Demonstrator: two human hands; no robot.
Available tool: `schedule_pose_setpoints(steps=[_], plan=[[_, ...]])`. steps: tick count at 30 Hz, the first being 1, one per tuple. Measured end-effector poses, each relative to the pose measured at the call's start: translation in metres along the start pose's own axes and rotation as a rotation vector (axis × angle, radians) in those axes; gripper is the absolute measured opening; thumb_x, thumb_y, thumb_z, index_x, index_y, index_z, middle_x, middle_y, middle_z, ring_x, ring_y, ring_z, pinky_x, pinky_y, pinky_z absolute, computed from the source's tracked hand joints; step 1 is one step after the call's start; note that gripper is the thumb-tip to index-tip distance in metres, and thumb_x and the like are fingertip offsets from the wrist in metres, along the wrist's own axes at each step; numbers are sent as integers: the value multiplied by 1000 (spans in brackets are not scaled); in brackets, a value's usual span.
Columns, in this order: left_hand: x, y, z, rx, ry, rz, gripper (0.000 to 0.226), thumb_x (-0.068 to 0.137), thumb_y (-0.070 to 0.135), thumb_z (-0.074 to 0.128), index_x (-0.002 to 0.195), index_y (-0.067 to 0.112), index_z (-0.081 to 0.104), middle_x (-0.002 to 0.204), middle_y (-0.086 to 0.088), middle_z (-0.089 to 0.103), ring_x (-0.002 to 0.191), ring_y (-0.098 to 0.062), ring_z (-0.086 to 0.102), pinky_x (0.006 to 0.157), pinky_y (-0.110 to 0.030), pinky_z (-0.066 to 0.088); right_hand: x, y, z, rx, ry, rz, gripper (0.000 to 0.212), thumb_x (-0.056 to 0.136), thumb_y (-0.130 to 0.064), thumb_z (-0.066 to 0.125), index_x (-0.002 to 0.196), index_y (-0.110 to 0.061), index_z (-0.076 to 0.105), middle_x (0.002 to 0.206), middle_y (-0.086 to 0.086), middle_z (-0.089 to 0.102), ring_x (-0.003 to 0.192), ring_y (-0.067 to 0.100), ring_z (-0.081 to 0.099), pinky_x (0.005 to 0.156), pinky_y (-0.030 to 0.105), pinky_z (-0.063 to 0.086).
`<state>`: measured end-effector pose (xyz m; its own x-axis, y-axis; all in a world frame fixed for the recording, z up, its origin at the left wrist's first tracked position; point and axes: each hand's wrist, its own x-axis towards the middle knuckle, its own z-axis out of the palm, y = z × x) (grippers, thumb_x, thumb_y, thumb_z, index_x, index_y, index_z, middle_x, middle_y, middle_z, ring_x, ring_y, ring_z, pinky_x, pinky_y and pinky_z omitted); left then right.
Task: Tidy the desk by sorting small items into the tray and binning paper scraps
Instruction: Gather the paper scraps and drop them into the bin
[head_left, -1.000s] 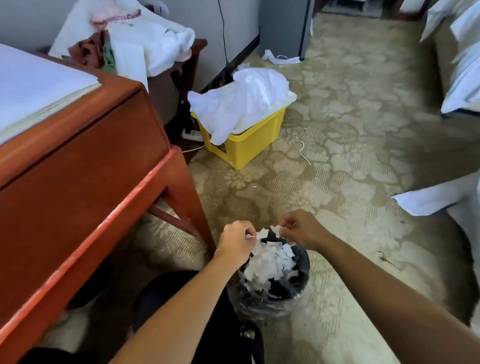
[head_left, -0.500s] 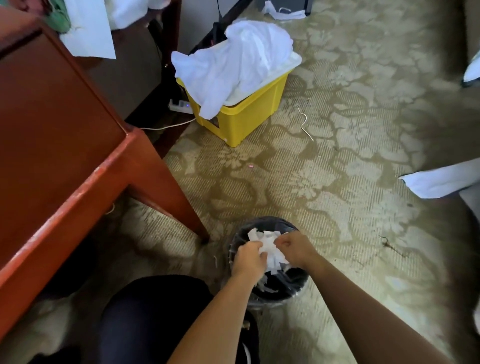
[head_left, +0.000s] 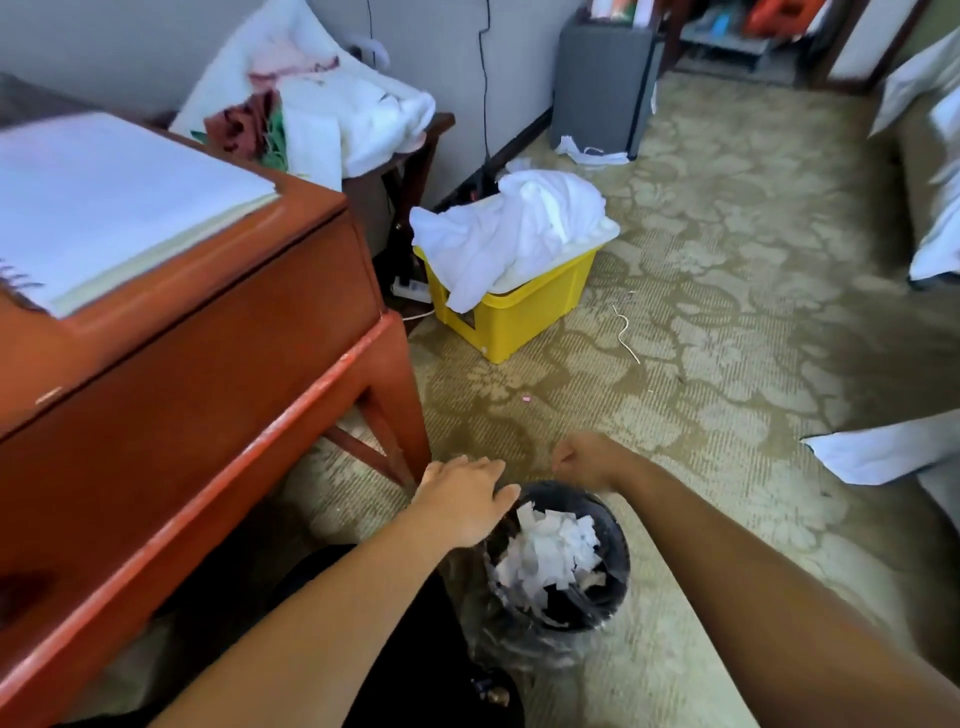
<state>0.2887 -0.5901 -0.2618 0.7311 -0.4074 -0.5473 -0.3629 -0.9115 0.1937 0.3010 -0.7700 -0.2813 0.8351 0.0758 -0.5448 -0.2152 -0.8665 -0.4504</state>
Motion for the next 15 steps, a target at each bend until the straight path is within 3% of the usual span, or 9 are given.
schedule_pose_setpoints(steps=[2,4,5,8,9,11,13,15], plan=[[-28,-7,-28,36,9,18,59,99,51,23,150,22,22,158,1,21,145,-22,20,114,-44,17,-8,-28,-19,-102,-11,-56,24,89,0,46,73,-3,64,75,8,55,70,18,49,64,27,40],[-62,-14,-56,92,31,28,60,98,53,24,150,22,21,158,1,23,145,-22,22,115,-42,17,-21,-60,-38,-158,25,-110,22,93,-7,47,100,0,67,93,10,58,85,19,51,74,28,40],[-80,-18,-71,125,56,29,60,98,53,24,150,23,21,157,0,24,145,-23,22,116,-42,18,-29,-77,-48,-165,55,-145,22,93,-9,48,100,0,67,93,10,57,87,20,51,74,28,40],[-139,-27,-111,187,202,15,59,98,52,26,150,25,20,158,2,20,147,-21,15,117,-42,13,-60,-133,-78,-182,202,-285,26,90,-5,48,67,-7,59,74,7,53,81,25,47,67,30,38],[-160,-32,-124,196,263,4,58,98,52,26,150,26,20,159,4,19,147,-20,13,117,-42,11,-71,-153,-88,-196,247,-327,27,90,-4,45,65,-4,54,73,11,52,78,27,47,65,32,38],[-199,-39,-145,206,369,-14,58,97,52,28,149,27,22,158,5,20,147,-18,14,116,-40,11,-91,-190,-104,-201,330,-400,22,89,-2,42,78,8,59,82,22,59,74,32,51,67,39,45],[-239,-51,-162,216,449,-43,57,97,52,29,148,27,24,157,4,25,145,-18,19,116,-39,14,-111,-230,-113,-201,391,-495,21,85,0,43,77,6,61,74,17,59,64,27,48,61,37,43],[-274,-65,-173,243,483,-101,57,96,53,30,147,27,28,154,0,31,143,-21,25,115,-39,18,-128,-271,-116,-248,420,-581,23,85,-4,44,84,0,66,81,15,64,71,30,55,64,34,45]])
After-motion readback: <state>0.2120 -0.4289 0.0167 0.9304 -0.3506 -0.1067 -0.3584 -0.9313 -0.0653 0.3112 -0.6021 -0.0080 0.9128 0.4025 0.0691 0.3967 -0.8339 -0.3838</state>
